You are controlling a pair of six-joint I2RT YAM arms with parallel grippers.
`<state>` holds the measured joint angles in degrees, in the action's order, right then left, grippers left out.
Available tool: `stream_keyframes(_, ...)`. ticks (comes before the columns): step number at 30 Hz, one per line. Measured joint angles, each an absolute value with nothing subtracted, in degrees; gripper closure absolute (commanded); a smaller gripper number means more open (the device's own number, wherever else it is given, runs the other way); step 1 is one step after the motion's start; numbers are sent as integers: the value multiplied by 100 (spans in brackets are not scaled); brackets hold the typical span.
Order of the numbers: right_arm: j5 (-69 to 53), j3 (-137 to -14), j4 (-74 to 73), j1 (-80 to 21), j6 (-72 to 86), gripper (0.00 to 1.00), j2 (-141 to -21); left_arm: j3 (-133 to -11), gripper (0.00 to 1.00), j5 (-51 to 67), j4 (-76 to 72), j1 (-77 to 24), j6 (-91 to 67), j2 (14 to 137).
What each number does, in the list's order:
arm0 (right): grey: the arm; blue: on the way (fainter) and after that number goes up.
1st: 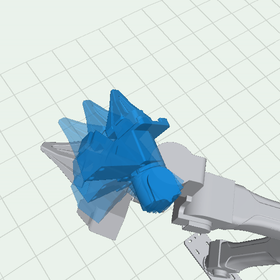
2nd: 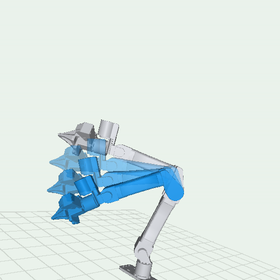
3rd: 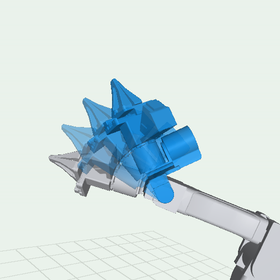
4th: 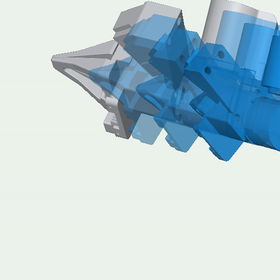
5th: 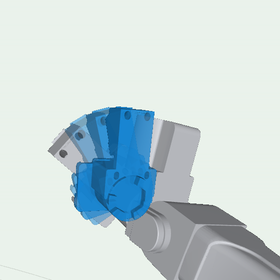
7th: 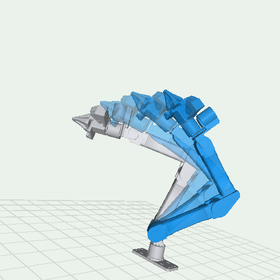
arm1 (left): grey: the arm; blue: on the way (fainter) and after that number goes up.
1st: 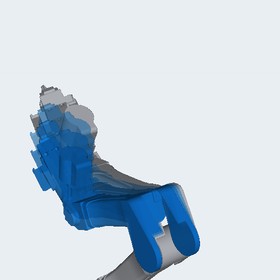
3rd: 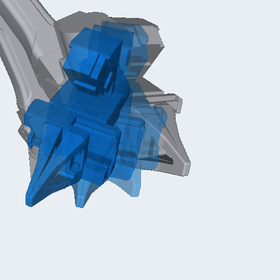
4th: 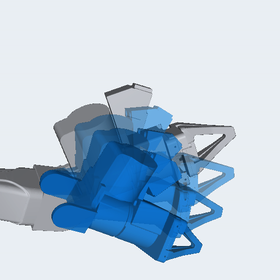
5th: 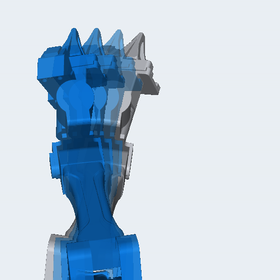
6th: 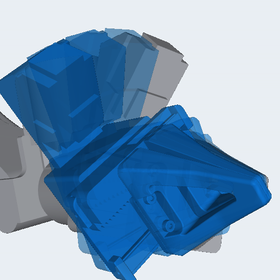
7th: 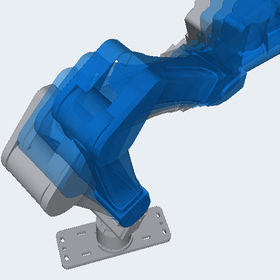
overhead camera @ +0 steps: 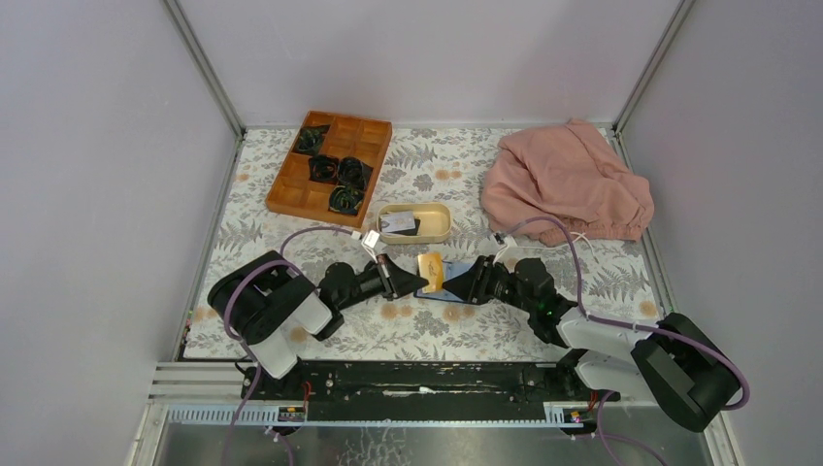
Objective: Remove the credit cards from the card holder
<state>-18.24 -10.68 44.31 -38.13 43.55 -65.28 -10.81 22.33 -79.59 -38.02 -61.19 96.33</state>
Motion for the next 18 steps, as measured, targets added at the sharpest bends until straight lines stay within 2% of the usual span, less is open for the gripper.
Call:
stream_keyframes(5, -2016, -1079, 4670, -3813, 4359, 59, -6643, -1164, 100, 2418, -8499, -3887, -6353, 9607)
stream_keyframes(7, -2082, -1087, 4742, -3813, 4381, 63, -6729, -1164, 100, 2458, -8573, -3896, -6381, 9557)
stream_keyframes(9, -2123, -1087, 4875, -3813, 4407, 76, -6781, -1164, 100, 2471, -8576, -3894, -6394, 9537)
stream_keyframes(11, -2209, -1087, 5002, -3813, 4447, 97, -6801, -1164, 100, 2480, -8576, -3894, -6396, 9526)
stream_keyframes(12, -2217, -1085, 5037, -3813, 4453, 99, -6799, -1164, 94, 2462, -8582, -3883, -6396, 9524)
stream_keyframes(14, -2222, -1068, 5137, -3802, 4499, 100, -6770, -1162, 89, 2403, -8554, -3844, -6401, 9531)
stream_keyframes(18, -2259, -939, 5293, -3806, 4482, 100, -6536, -1160, 89, 2388, -8628, -3859, -6495, 9542)
